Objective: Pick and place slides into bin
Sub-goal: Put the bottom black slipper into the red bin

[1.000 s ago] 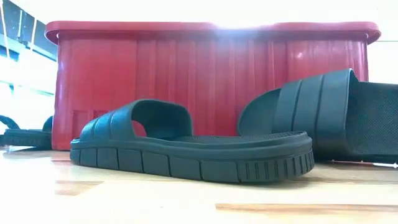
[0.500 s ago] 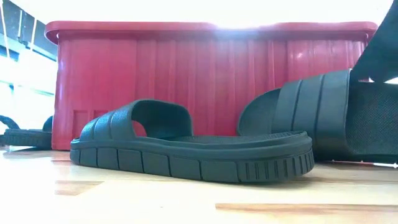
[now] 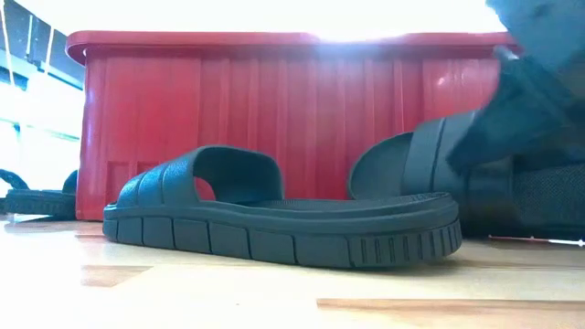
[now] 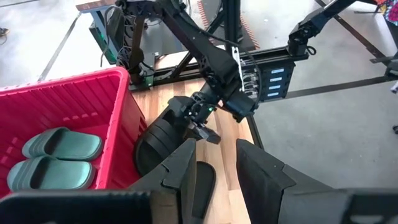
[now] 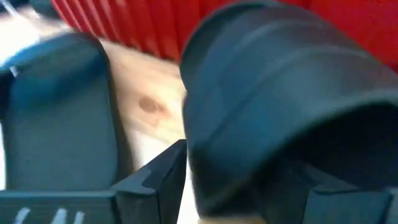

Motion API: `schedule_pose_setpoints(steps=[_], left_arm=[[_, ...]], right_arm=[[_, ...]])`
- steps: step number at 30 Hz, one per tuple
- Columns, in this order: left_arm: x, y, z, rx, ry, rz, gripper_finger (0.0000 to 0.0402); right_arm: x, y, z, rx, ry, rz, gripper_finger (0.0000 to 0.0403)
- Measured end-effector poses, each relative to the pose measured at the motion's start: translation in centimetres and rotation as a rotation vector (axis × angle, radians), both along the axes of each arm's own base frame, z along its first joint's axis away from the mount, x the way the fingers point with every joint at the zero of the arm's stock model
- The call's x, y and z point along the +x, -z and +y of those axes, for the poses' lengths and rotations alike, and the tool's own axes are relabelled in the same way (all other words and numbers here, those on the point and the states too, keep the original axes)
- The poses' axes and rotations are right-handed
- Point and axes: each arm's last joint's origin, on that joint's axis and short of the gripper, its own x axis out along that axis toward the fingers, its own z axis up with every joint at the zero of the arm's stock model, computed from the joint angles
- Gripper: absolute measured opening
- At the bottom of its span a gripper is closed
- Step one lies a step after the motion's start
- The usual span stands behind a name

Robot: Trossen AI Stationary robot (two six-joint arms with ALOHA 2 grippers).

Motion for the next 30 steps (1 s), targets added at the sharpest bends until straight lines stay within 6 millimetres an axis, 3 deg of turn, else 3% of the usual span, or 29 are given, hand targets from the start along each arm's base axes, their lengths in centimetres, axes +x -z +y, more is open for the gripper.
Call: schedule_pose_setpoints(steps=[5, 8, 12, 16, 19, 24, 27, 30], left_arm=[[0.0, 0.0, 0.0, 0.002, -0.002, -0.002, 0.0099], [0.0, 0.0, 0.0, 0.008, -0.012, -0.008, 0.0099], [0.0, 0.0, 0.0, 0.006, -0.014, -0.008, 0.0099], [0.0, 0.0, 0.0, 0.006, -0.015, -0.009, 0.0099], [0.0, 0.0, 0.1, 0.010, -0.022, -0.014, 0.0099], [0.0, -0.1, 0.1, 0.019, -0.036, -0.023, 0.0099], [0.0, -0.1, 0.1, 0.024, -0.045, -0.029, 0.0099], [0.1, -0.2, 0.2, 0.030, -0.062, -0.044, 0.0099]], right_arm=[[1.3, 0.4, -1.7, -0.026, 0.031, -0.011, 0.0148], [1.9, 0.2, -2.0, -0.026, 0.039, 0.000, 0.0106], [2.1, -0.5, -1.3, -0.008, 0.024, 0.002, 0.0018], [2.3, -2.3, 0.8, 0.036, -0.019, 0.002, 0.0017], [1.9, -5.1, 3.4, 0.072, -0.083, -0.023, 0.0005], [0.6, -11.9, 6.8, 0.055, -0.204, -0.073, 0.0006], [-0.4, -16.8, 7.4, -0.015, -0.286, -0.062, 0.0003], [0.2, -21.6, 6.9, -0.110, -0.336, -0.179, 0.0003]])
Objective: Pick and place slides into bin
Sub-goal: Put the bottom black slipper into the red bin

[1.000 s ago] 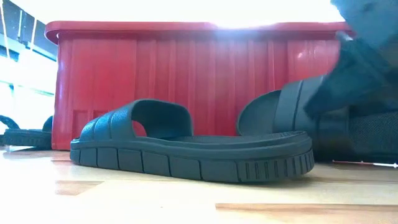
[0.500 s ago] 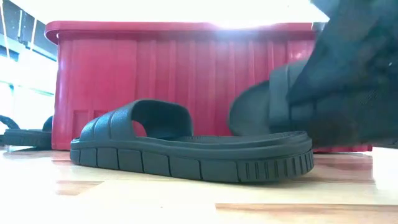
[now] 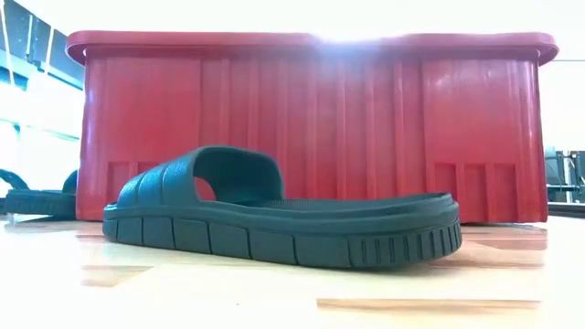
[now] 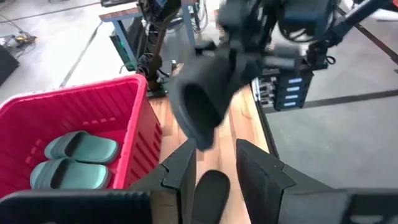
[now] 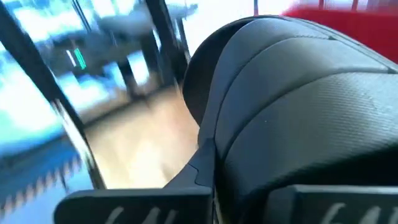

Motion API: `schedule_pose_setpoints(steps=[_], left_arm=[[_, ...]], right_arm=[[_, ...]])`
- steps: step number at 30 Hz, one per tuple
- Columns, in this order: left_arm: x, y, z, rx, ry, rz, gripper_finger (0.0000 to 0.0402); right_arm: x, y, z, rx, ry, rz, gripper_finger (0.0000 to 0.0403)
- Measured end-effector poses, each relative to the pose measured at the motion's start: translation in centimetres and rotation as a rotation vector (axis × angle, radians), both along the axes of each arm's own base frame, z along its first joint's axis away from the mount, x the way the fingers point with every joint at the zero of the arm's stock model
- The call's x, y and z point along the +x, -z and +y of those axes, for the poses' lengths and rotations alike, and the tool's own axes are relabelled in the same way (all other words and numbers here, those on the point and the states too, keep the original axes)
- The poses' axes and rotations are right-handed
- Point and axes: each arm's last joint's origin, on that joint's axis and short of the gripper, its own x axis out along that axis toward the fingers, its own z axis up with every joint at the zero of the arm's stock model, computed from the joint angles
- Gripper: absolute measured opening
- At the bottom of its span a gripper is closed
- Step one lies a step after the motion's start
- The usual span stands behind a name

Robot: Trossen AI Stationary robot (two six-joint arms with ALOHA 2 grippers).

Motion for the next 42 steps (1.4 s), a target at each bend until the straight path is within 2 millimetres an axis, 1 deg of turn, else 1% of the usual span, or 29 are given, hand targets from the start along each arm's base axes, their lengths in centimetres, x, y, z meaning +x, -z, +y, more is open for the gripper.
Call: schedule_pose_setpoints(steps=[2, 4, 6, 8, 12, 14, 15, 18, 22, 25, 28, 32, 35, 37, 39, 42], left_arm=[[0.1, -0.1, 0.0, -0.007, -0.009, -0.019, 0.0099], [0.2, -0.3, -0.1, -0.015, -0.011, -0.034, 0.0099], [0.2, -0.4, -0.2, -0.023, -0.009, -0.044, 0.0099], [0.2, -0.4, -0.2, -0.021, -0.008, -0.044, 0.0099], [0.2, -0.4, -0.2, -0.022, -0.008, -0.045, 0.0099], [0.2, -0.4, -0.2, -0.020, -0.012, -0.047, 0.0099], [0.2, -0.4, -0.1, -0.016, -0.017, -0.050, 0.0099], [0.2, -0.5, 0.0, 0.020, -0.039, -0.064, 0.0099], [0.2, -0.5, 0.1, 0.039, -0.064, -0.079, 0.0099], [0.2, -0.5, 0.1, 0.049, -0.078, -0.086, 0.0099], [0.2, -0.5, 0.1, 0.049, -0.079, -0.087, 0.0099], [0.2, -0.5, 0.1, 0.050, -0.080, -0.088, 0.0099], [0.2, -0.5, 0.1, 0.048, -0.078, -0.086, 0.0099], [0.2, -0.5, 0.1, 0.047, -0.075, -0.084, 0.0099], [0.2, -0.5, 0.1, 0.046, -0.075, -0.084, 0.0099], [0.2, -0.5, 0.1, 0.041, -0.065, -0.079, 0.0099]], right_arm=[[0.7, -2.8, -1.4, -0.064, 0.021, -0.084, 0.0002], [0.5, -4.8, -3.7, -0.085, 0.071, -0.178, 0.0003], [0.3, -6.5, -6.4, -0.063, 0.145, -0.277, 0.0002], [-0.1, -7.6, -8.9, -0.063, 0.208, -0.350, 0.0002], [-0.3, -9.2, -14.0, -0.039, 0.324, -0.393, 0.0003], [-0.1, -9.5, -16.2, -0.018, 0.391, -0.428, 0.0002], [0.1, -9.4, -17.3, -0.009, 0.427, -0.435, 0.0002], [1.2, -8.1, -19.8, 0.041, 0.512, -0.439, 0.0002], [2.4, -6.3, -22.7, 0.093, 0.634, -0.531, 0.0001], [3.2, -4.7, -24.5, 0.098, 0.708, -0.618, 0.0001], [4.0, -3.1, -26.3, 0.151, 0.781, -0.737, 0.0001], [5.7, -1.4, -28.6, 0.185, 0.867, -0.836, 0.0001], [6.9, -0.1, -29.9, 0.253, 0.912, -0.910, 0.0001], [7.8, 0.8, -30.7, 0.315, 0.927, -0.896, 0.0001], [8.9, 1.6, -31.7, 0.392, 0.910, -0.830, 0.0001], [11.0, 2.5, -34.1, 0.455, 0.790, -0.751, 0.0001]])
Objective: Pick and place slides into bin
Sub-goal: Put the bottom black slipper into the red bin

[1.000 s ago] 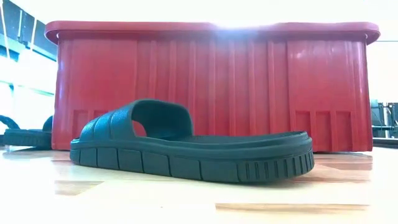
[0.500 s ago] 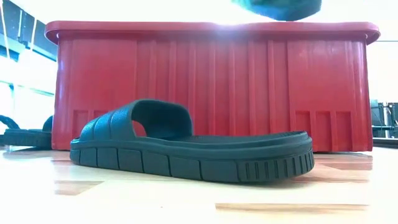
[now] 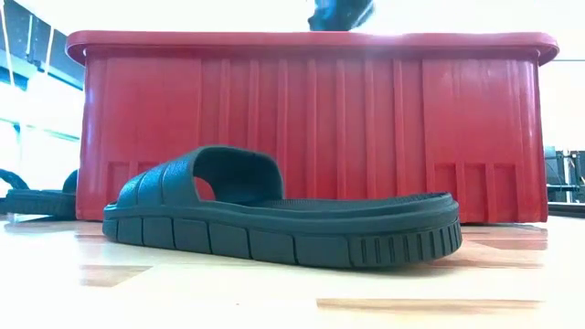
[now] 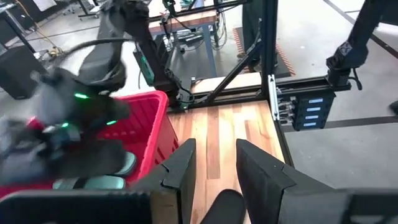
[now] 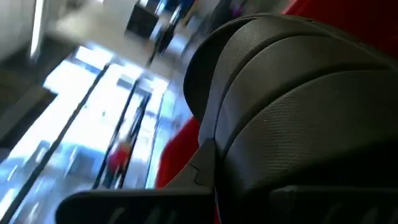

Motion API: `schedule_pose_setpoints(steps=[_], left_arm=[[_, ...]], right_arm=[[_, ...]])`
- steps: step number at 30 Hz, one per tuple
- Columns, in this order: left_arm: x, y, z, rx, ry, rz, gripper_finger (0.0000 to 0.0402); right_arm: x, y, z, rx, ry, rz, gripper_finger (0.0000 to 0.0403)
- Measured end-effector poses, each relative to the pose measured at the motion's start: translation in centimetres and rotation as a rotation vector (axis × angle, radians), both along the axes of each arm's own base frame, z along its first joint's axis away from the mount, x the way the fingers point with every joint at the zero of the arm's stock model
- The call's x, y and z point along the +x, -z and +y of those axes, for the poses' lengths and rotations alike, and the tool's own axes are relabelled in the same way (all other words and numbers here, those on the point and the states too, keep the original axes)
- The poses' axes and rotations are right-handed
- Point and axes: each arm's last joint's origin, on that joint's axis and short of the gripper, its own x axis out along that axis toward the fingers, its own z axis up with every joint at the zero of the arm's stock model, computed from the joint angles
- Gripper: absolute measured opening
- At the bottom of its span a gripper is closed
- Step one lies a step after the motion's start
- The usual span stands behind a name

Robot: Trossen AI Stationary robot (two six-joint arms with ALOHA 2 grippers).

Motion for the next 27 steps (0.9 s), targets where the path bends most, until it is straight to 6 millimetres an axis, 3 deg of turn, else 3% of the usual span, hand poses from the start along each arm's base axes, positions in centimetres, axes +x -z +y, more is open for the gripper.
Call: schedule_pose_setpoints(steps=[3, 6, 10, 14, 18, 27], left_arm=[[0.0, 0.0, -0.1, -0.009, 0.016, 0.009, 0.0099], [0.0, 0.1, -0.1, -0.016, 0.028, 0.016, 0.0099], [0.0, 0.0, -0.1, -0.024, 0.026, 0.012, 0.0099], [0.0, 0.0, -0.1, -0.011, 0.011, 0.003, 0.0099], [0.0, -0.1, 0.0, 0.005, -0.018, -0.014, 0.0099], [0.0, -0.1, 0.1, 0.008, -0.038, -0.027, 0.0099]], right_arm=[[1.7, -0.4, -2.9, -0.125, -0.143, -0.059, 0.0001], [2.2, -1.5, -5.5, -0.268, -0.179, -0.140, 0.0001], [2.3, -1.4, -7.8, -0.184, -0.145, -0.087, 0.0000], [2.3, 0.1, -8.7, -0.042, -0.153, 0.051, 0.0000], [2.3, 1.6, -9.4, 0.040, -0.104, 0.019, 0.0000], [3.9, 6.2, -12.3, 0.170, -0.212, 0.014, 0.0000]])
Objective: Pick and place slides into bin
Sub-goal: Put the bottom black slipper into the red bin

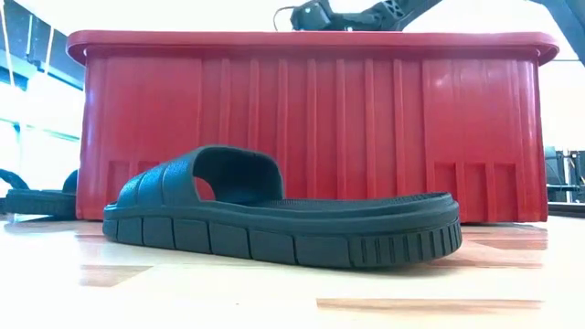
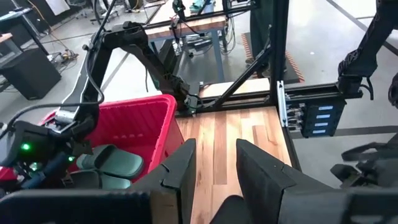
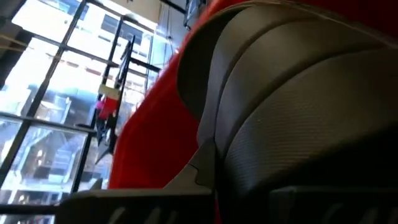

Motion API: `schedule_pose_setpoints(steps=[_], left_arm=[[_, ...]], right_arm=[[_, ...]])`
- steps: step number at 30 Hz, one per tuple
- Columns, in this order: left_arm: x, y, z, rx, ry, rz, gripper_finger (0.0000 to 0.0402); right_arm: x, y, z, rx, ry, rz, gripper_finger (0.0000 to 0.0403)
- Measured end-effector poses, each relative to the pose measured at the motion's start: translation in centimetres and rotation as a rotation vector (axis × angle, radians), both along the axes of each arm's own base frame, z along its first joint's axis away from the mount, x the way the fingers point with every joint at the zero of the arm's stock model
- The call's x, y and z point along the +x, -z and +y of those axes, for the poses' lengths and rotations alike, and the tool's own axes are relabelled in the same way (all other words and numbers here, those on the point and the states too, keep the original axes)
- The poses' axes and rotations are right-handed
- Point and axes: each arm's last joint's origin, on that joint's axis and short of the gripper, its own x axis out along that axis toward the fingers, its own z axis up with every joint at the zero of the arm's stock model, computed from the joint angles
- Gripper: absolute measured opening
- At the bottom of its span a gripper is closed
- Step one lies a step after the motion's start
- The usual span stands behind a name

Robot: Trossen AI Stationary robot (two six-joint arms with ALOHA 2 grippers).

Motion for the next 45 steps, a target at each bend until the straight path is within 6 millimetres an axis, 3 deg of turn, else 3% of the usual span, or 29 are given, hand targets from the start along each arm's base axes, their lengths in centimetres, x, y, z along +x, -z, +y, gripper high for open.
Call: schedule_pose_setpoints(steps=[8, 14, 25, 36, 45], left_arm=[[0.0, 0.0, 0.0, 0.000, -0.002, -0.001, 0.0099], [0.0, 0.0, 0.0, -0.007, -0.002, -0.005, 0.0099], [0.0, 0.0, -0.2, -0.033, 0.036, 0.011, 0.0099], [0.0, 0.0, -0.2, -0.039, 0.045, 0.014, 0.0099], [0.1, -0.1, -0.4, -0.072, 0.079, 0.019, 0.0099]], right_arm=[[0.1, 0.9, 0.1, -0.023, -0.076, 0.120, 0.0016], [0.1, 1.5, 0.4, 0.048, -0.207, 0.163, 0.0063], [-1.1, 3.2, 1.1, 0.098, -0.342, 0.451, 0.0143], [-0.3, 2.0, 0.6, -0.009, -0.244, 0.338, 0.0143], [-1.0, 3.2, 1.4, 0.051, -0.425, 0.519, 0.0147]])
